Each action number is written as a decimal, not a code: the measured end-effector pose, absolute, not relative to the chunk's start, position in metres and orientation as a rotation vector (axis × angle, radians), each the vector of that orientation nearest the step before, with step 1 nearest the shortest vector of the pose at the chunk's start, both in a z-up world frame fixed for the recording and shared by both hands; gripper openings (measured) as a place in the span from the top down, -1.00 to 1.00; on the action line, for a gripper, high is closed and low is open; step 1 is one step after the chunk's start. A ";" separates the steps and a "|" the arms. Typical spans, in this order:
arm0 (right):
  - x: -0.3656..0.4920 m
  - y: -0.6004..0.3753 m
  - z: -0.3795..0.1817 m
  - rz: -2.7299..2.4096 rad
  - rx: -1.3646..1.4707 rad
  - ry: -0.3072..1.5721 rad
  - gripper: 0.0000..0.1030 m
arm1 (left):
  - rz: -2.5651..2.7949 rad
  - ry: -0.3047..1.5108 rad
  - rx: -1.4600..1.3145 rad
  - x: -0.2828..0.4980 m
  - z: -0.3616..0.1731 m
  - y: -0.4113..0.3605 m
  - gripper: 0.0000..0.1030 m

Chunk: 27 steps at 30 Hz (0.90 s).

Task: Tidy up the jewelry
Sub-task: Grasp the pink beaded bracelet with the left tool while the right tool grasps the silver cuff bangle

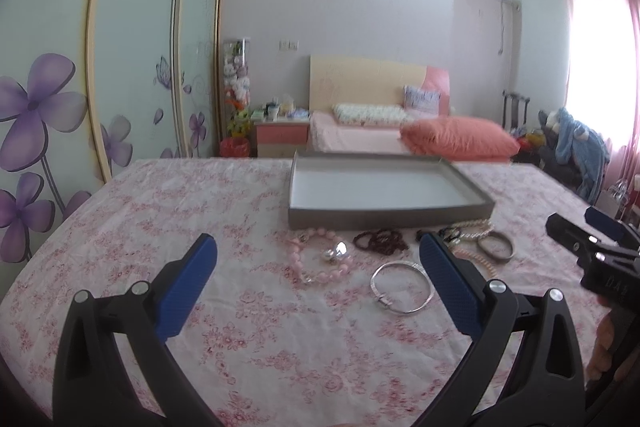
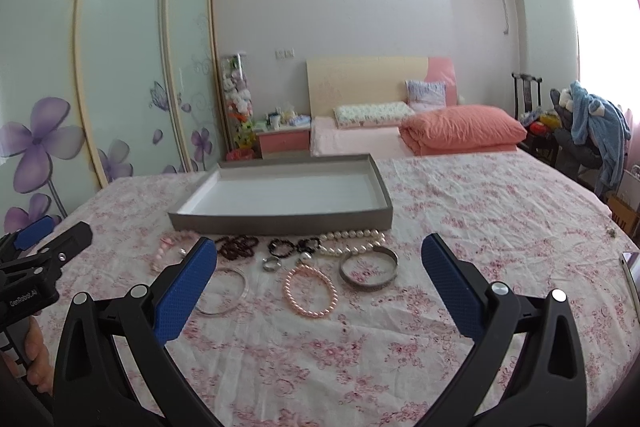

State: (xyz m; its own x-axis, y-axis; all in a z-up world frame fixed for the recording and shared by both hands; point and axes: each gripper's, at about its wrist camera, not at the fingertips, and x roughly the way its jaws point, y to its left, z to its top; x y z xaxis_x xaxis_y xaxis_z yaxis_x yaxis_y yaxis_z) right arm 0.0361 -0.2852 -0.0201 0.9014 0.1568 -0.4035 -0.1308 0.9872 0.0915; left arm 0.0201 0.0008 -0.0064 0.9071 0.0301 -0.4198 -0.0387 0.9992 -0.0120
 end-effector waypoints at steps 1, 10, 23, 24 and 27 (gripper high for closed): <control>0.045 -0.288 -0.024 0.141 0.063 0.456 -0.97 | 0.039 0.457 -0.011 0.026 -0.009 0.001 -0.92; 0.123 -0.307 -0.069 0.104 0.116 0.789 -0.77 | 0.041 0.678 -0.006 0.084 -0.043 0.015 -0.92; 0.145 -0.296 -0.088 0.061 0.068 0.910 -0.40 | 0.044 0.765 0.002 0.112 -0.053 0.021 -0.92; 0.146 -0.296 -0.088 0.061 0.069 0.909 -0.40 | 0.045 0.768 0.003 0.112 -0.053 0.020 -0.92; 0.150 -0.295 -0.089 0.057 0.058 0.909 -0.40 | 0.046 0.778 0.004 0.120 -0.056 0.022 -0.92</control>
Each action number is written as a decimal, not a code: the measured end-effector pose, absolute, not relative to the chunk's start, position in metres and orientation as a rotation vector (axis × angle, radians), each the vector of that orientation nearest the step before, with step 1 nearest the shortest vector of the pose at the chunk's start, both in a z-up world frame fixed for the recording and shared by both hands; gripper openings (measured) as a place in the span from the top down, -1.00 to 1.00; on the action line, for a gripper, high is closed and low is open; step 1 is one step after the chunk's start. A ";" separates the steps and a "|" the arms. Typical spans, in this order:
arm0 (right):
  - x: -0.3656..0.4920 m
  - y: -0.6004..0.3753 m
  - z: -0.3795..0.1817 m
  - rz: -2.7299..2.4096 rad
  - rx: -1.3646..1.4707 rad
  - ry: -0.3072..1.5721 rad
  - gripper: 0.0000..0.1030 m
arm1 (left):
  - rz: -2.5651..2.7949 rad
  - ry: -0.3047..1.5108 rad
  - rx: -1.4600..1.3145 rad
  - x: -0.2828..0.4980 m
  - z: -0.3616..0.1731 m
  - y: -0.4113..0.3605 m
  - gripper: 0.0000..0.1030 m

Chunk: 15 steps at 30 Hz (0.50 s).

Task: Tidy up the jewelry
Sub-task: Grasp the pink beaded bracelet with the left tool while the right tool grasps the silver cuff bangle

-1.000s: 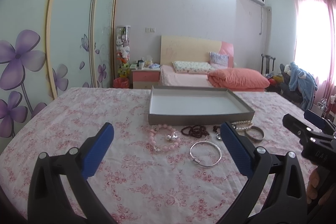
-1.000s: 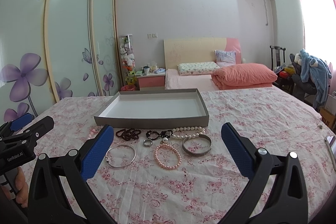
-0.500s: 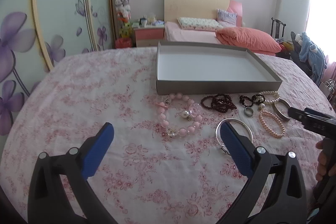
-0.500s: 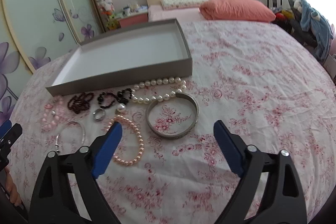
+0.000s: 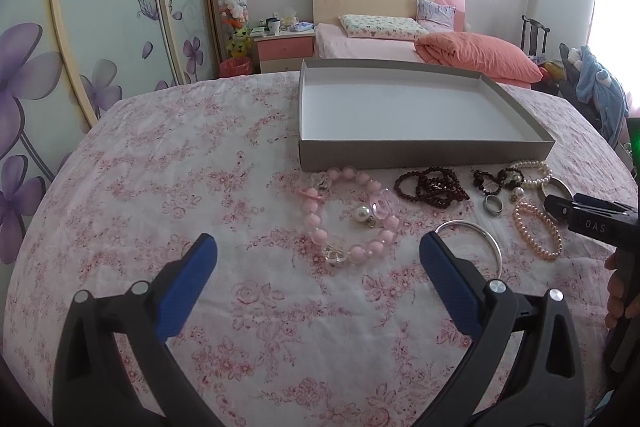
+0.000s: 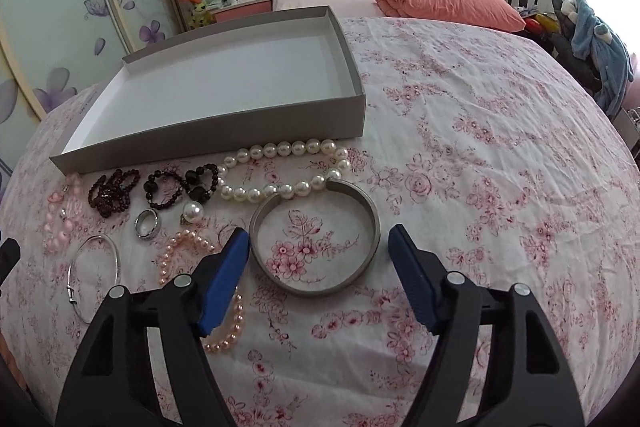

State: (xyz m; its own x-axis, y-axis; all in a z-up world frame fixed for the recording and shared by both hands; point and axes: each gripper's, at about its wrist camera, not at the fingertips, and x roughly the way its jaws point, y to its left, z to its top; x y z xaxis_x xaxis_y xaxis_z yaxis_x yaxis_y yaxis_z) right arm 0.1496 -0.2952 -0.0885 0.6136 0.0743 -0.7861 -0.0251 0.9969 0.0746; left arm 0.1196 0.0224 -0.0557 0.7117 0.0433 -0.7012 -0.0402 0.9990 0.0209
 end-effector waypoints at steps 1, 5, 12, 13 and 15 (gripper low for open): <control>0.153 -0.293 -0.089 0.053 0.045 0.907 -0.40 | 0.048 0.783 0.004 0.121 -0.057 0.023 -0.92; 0.154 -0.291 -0.089 0.047 0.018 0.896 -0.31 | 0.050 0.814 -0.009 0.129 -0.062 0.026 -0.92; 0.158 -0.294 -0.088 0.057 0.031 0.896 -0.31 | 0.054 0.873 -0.044 0.150 -0.070 0.033 -0.88; 0.159 -0.294 -0.088 0.058 0.035 0.895 -0.31 | 0.054 0.876 -0.054 0.152 -0.071 0.035 -0.81; 0.159 -0.294 -0.088 0.062 0.042 0.894 -0.31 | 0.041 0.892 -0.078 0.158 -0.074 0.038 -0.53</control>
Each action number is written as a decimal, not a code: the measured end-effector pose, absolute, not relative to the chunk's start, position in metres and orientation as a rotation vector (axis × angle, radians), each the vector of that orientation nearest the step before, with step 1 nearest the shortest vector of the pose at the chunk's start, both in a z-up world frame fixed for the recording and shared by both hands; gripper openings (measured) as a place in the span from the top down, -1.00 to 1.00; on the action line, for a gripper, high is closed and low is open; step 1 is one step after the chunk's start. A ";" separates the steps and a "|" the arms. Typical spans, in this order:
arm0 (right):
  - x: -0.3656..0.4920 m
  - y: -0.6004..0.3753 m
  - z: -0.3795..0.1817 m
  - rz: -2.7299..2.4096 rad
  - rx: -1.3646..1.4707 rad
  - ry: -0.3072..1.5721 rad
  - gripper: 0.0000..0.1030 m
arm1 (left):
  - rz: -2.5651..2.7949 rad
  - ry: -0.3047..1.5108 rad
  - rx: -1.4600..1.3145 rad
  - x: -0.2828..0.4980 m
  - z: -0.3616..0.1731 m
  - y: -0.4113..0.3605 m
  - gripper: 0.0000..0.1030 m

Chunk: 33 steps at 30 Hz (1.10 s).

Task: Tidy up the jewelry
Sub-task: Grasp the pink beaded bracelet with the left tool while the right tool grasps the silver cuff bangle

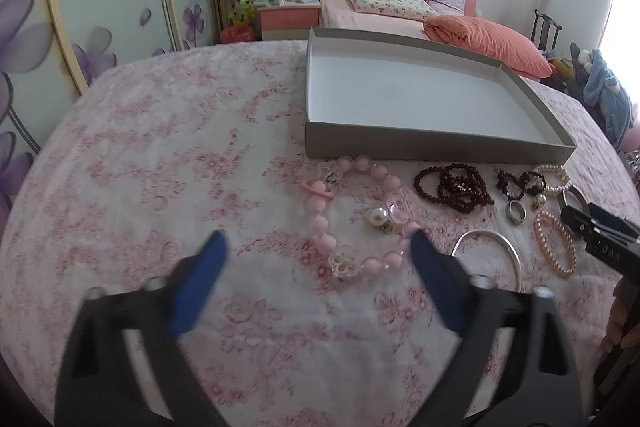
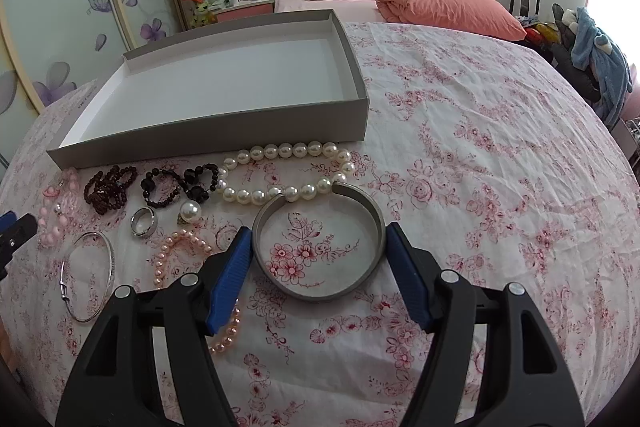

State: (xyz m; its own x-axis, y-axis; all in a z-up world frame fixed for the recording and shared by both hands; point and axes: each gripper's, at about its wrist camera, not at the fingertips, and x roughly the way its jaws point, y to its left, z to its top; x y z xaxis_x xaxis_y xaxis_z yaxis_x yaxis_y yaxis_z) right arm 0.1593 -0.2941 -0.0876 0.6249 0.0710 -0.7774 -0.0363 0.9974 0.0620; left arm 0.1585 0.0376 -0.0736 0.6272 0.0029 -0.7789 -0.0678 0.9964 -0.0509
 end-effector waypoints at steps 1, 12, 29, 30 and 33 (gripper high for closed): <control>0.160 -0.296 -0.088 0.064 0.045 0.893 -0.31 | 0.037 0.897 -0.086 0.161 -0.075 0.039 -0.48; 0.159 -0.300 -0.089 0.070 0.055 0.890 -0.31 | 0.033 0.928 -0.080 0.173 -0.089 0.035 0.36; 0.160 -0.293 -0.090 0.054 0.021 0.897 -0.32 | 0.060 0.898 -0.070 0.175 -0.090 0.033 0.51; 0.160 -0.293 -0.090 0.054 0.020 0.897 -0.32 | 0.064 0.898 -0.065 0.175 -0.091 0.032 0.52; 0.160 -0.291 -0.090 0.053 0.016 0.897 -0.32 | 0.070 0.899 -0.054 0.175 -0.091 0.032 0.52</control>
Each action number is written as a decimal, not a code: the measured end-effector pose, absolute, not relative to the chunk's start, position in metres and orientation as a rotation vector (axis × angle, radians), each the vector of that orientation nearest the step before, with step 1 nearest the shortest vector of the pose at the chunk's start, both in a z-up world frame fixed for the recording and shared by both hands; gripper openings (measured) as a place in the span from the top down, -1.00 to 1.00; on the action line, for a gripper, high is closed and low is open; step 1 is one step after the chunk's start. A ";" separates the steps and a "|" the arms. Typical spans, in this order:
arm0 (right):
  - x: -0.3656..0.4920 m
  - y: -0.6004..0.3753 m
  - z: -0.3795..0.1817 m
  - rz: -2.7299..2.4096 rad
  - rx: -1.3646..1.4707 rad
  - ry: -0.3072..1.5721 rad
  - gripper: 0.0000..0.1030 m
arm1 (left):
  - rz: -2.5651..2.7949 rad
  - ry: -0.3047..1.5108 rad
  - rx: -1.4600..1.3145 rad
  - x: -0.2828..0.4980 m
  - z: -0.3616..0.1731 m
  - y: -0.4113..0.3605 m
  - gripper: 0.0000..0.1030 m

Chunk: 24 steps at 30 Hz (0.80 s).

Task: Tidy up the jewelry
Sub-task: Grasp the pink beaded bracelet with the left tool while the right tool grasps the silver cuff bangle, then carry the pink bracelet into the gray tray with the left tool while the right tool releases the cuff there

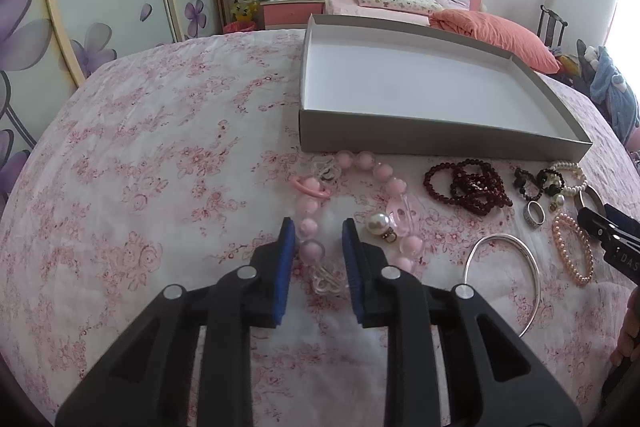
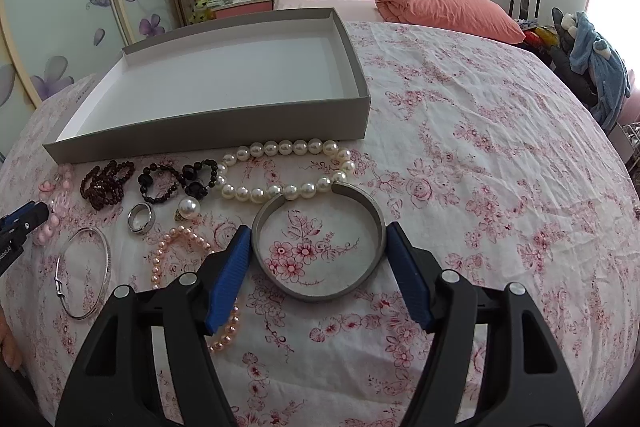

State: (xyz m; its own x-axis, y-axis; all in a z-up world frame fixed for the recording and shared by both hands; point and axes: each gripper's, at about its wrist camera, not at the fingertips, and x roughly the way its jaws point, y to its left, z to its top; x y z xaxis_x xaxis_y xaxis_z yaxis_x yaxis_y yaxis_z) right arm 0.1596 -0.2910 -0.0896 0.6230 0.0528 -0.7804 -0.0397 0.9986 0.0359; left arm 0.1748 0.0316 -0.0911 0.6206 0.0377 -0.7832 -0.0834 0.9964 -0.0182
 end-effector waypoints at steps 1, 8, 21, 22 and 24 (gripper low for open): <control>0.159 -0.292 -0.090 0.056 0.017 0.896 -0.32 | 0.070 0.898 -0.054 0.174 -0.091 0.031 0.53; 0.154 -0.298 -0.090 0.078 0.056 0.880 -0.30 | 0.029 0.888 -0.090 0.171 -0.090 0.036 0.74; 0.138 -0.298 -0.070 0.110 0.056 0.773 -0.30 | -0.079 0.730 -0.104 0.152 -0.051 0.023 0.74; 0.137 -0.297 -0.067 0.114 0.053 0.760 -0.30 | -0.086 0.721 -0.105 0.152 -0.049 0.022 0.74; 0.135 -0.296 -0.063 0.118 0.047 0.739 -0.30 | -0.105 0.695 -0.102 0.151 -0.043 0.018 0.74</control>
State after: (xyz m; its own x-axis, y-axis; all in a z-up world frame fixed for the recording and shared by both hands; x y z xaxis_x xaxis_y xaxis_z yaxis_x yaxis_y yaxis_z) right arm 0.1351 -0.2955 -0.0628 0.7327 0.1239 -0.6692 -0.0906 0.9923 0.0845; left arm 0.1506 0.0177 -0.0428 0.7634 -0.1301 -0.6327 0.0621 0.9897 -0.1287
